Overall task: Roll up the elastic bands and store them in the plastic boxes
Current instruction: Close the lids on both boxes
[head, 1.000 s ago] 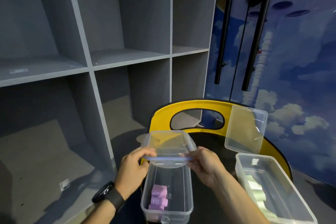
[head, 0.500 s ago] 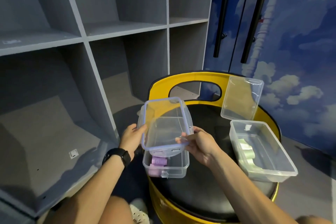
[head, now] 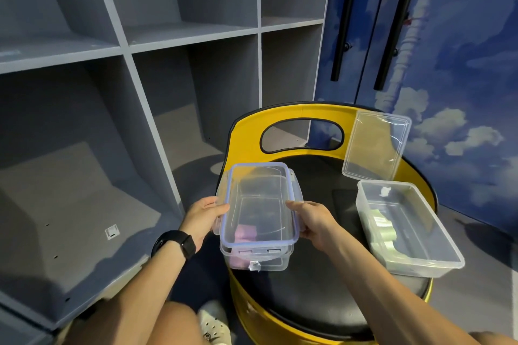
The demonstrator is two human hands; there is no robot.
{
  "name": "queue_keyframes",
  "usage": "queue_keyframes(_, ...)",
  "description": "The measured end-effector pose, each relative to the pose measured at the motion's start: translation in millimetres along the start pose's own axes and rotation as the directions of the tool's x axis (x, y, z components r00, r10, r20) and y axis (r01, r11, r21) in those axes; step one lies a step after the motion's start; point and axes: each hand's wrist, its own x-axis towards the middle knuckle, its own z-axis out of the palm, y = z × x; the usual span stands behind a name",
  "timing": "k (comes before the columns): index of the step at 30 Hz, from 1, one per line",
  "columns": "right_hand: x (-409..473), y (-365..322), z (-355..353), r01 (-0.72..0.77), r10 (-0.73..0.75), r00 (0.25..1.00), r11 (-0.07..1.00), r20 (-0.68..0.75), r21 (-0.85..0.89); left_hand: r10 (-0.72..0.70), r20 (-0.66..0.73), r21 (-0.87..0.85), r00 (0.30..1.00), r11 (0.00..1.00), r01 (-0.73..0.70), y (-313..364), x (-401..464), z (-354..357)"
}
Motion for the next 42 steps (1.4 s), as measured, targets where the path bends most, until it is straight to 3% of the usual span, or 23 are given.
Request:
queue_keyframes(8, 11, 9, 9, -0.031, 0.016, 0.996, 0.987, -0.091, -0.161, -0.027, -0.072, 0.133, 0.997, 0.990, 0.036, -8, 11, 3)
queue_keyframes(17, 27, 18, 14, -0.100, 0.076, 0.989, 0.977, -0.129, -0.188, -0.040, -0.131, 0.205, 0.991, 0.976, 0.067, -9, 24, 7)
queue_keyframes(33, 28, 6, 2, -0.125, 0.112, 0.989, 0.982, -0.096, -0.140, -0.179, 0.053, 0.106, 0.982, 0.979, 0.173, 6, 18, 7)
queue_keyframes(42, 16, 0, -52, -0.171, 0.153, 0.979, 0.976, -0.135, -0.133, -0.191, 0.163, 0.116, 0.968, 0.978, 0.173, 10, 3, 60)
